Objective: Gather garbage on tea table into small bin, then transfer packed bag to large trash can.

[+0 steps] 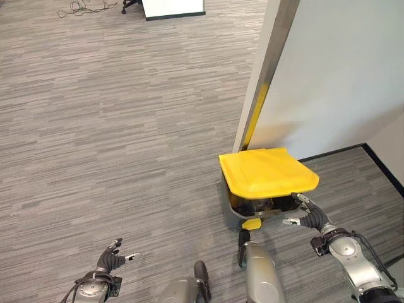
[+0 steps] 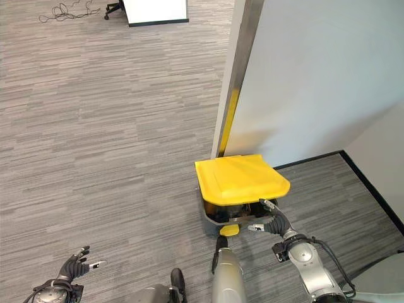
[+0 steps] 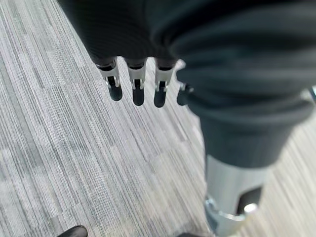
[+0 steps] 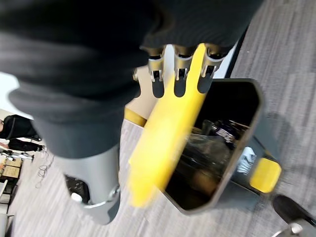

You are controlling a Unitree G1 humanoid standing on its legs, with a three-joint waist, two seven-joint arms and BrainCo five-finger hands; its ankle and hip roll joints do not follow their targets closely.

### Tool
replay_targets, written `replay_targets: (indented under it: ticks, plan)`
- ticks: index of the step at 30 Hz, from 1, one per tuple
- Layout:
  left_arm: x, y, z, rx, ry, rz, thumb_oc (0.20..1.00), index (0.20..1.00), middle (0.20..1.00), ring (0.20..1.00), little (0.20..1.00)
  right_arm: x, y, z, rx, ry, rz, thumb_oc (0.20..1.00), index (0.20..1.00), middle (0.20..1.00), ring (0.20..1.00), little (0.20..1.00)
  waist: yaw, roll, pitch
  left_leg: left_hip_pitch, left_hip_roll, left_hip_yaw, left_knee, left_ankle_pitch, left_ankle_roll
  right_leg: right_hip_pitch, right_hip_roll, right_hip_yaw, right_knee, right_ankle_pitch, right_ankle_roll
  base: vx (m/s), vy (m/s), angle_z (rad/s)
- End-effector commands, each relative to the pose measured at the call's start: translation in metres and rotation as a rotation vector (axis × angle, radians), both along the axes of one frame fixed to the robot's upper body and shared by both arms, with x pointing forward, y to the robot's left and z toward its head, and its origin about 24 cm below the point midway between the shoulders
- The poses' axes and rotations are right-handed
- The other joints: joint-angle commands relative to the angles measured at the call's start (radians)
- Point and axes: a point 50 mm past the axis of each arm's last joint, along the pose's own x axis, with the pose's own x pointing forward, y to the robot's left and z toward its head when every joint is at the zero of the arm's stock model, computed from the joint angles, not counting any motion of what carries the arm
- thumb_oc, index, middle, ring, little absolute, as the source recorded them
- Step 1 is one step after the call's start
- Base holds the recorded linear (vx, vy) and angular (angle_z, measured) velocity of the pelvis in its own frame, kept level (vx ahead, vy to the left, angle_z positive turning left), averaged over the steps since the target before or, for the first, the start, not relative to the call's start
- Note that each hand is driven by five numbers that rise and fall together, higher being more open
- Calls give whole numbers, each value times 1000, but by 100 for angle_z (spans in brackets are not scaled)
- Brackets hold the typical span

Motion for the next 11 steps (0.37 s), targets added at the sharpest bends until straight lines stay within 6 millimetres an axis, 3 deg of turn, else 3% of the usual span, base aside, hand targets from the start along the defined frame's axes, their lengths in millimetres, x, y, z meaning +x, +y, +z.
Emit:
replay_targets:
  ticks: [1, 2, 4, 5, 11]
  plan:
    - [20, 2, 20, 22, -122, -33, 1000, 1000, 1000, 1000, 1000, 9, 1, 13, -52, -80, 44, 1000, 1000, 1000, 1000, 1000, 32, 7, -30, 103, 12, -48, -36, -142, -103, 81, 70, 16, -164, 27, -45, 102, -147, -27]
    - [19, 1, 19, 13, -116, -32, 1000, 1000, 1000, 1000, 1000, 0, -5, 3, -68, -33, 24, 1000, 1000, 1000, 1000, 1000, 32, -3, -51, 100, 10, -56, -53, -128, -115, 143, 98, 30, -263, -6, -45, 134, -222, -18]
    - [17, -1, 16, -8, -122, 2, 1000, 1000, 1000, 1000, 1000, -2, -6, -6, -62, -6, -4, 1000, 1000, 1000, 1000, 1000, 43, -9, -74, 93, 22, -41, -54, -120, -124, 159, 115, 28, -337, -8, -44, 83, -162, 6]
    - [15, -6, 10, -45, -118, 33, 1000, 1000, 1000, 1000, 1000, -8, -10, -15, -72, 33, -32, 1000, 1000, 1000, 1000, 1000, 39, -11, -99, 84, 34, -39, -81, -98, -137, 193, 145, 55, -418, 6, -41, 80, -141, 5]
    - [2, -9, -1, -65, -63, 52, 1000, 1000, 1000, 1000, 1000, -25, -22, -31, -49, 103, -122, 1000, 1000, 1000, 1000, 1000, 30, -13, -156, 103, 49, -41, -116, -84, -156, 271, 150, 39, -534, 27, -53, 91, -80, 5]
